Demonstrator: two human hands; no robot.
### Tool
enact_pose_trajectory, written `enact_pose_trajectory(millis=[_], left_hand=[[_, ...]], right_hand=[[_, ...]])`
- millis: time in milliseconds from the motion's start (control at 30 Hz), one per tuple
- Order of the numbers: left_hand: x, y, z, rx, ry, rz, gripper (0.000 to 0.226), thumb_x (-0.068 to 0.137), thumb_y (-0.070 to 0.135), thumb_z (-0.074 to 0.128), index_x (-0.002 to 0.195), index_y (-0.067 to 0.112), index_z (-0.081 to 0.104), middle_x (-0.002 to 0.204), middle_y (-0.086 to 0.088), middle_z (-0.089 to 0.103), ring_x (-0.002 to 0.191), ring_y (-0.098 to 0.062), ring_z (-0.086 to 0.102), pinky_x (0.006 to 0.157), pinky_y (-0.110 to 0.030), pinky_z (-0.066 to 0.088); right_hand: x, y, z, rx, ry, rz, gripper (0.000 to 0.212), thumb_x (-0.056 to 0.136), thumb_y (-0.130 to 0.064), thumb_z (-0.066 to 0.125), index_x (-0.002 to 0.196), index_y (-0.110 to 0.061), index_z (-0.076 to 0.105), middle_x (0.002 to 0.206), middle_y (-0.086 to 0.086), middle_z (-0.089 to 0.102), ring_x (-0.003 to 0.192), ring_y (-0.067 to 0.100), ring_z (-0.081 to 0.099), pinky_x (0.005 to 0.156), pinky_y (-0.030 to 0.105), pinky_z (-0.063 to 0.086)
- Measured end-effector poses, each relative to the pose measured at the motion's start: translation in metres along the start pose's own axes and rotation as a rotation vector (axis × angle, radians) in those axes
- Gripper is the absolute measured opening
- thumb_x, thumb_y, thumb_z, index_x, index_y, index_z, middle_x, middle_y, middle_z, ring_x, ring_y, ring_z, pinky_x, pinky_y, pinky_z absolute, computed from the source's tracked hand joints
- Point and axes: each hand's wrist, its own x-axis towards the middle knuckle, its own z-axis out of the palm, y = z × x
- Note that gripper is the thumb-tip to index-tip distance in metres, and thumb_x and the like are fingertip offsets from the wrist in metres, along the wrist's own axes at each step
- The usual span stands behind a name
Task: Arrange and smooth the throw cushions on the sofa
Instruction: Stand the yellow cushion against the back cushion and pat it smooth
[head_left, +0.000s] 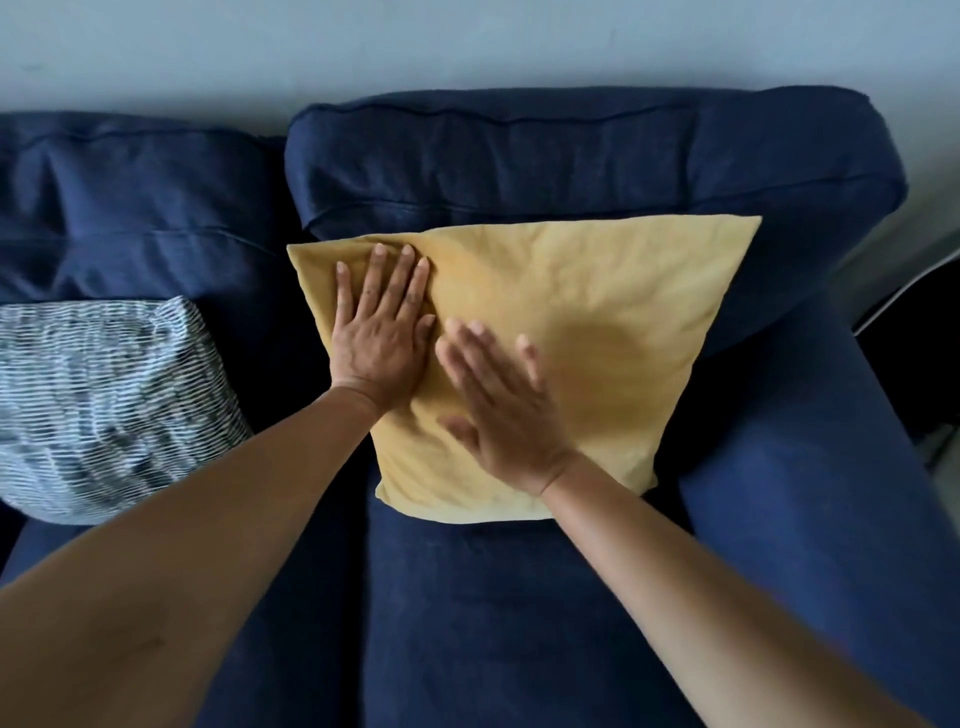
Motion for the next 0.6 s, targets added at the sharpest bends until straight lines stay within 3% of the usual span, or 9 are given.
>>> enact_pose_trajectory(millis=[67,133,233,333,433,533,600], left_hand=[[0.001,-0.009,0.003,0.009,0.028,0.022,0.063,0.103,0.044,0.018,0.159,0.016,0.022,0.167,-0.001,0.018,0.155,-0.027,0.008,0.123,-0.055,-0.003],[0.001,-0.016,0.005,0.007,0.048,0.034,0.062,0.104,0.045,0.02,0.159,0.017,0.023,0.167,-0.002,0.019,0.155,-0.028,0.009,0.123,-0.056,-0.001],[0.002,-0.012,0.009,-0.013,0.076,0.032,0.061,0.104,0.045,0.019,0.159,0.018,0.021,0.167,-0.004,0.016,0.155,-0.029,0.008,0.123,-0.059,0.001],[-0.002,0.004,-0.001,-0.04,0.216,-0.021,0.058,0.106,0.038,0.026,0.158,0.013,0.023,0.166,-0.012,0.017,0.154,-0.035,0.011,0.122,-0.061,0.003],[-0.031,0.051,-0.013,-0.213,0.389,-0.038,0.057,0.104,0.028,0.037,0.156,0.005,0.027,0.164,-0.016,0.014,0.152,-0.041,0.013,0.122,-0.059,0.0],[-0.076,0.097,0.004,-0.234,0.288,0.205,0.06,0.102,0.034,0.039,0.155,0.008,0.028,0.163,-0.011,0.016,0.153,-0.033,0.012,0.124,-0.055,0.004],[-0.085,0.081,0.03,-0.127,0.228,0.198,0.064,0.102,0.043,0.037,0.156,0.012,0.025,0.164,-0.008,0.018,0.154,-0.028,0.014,0.125,-0.051,0.004]], right_hand=[[-0.012,0.01,0.026,-0.095,-0.075,-0.026,0.071,0.1,-0.053,0.032,0.157,-0.016,0.012,0.165,0.0,0.007,0.153,0.016,-0.004,0.121,0.045,0.0],[-0.026,0.044,0.041,-0.117,-0.145,0.084,0.077,0.099,-0.057,0.035,0.158,-0.018,0.006,0.166,-0.001,-0.001,0.152,0.015,-0.008,0.121,0.043,-0.009],[-0.051,0.089,0.048,-0.208,-0.161,0.278,0.075,0.1,-0.061,0.016,0.157,-0.018,-0.005,0.166,0.0,-0.013,0.151,0.015,-0.015,0.121,0.044,-0.012],[-0.064,0.102,0.048,-0.259,-0.113,0.365,0.072,0.102,-0.057,0.013,0.157,-0.013,-0.002,0.166,0.005,-0.001,0.152,0.018,-0.011,0.121,0.048,-0.007],[-0.062,0.096,0.05,-0.214,-0.092,0.377,0.072,0.101,-0.055,0.015,0.156,-0.011,-0.001,0.165,0.007,0.006,0.153,0.022,0.002,0.121,0.048,-0.004],[-0.061,0.094,0.049,-0.177,-0.079,0.375,0.072,0.101,-0.054,0.019,0.156,-0.012,0.002,0.164,0.007,0.01,0.152,0.022,0.008,0.121,0.049,-0.002],[-0.066,0.103,0.047,-0.222,-0.087,0.345,0.071,0.103,-0.055,0.02,0.158,-0.012,0.007,0.164,0.008,0.009,0.152,0.022,0.01,0.121,0.05,0.003]])
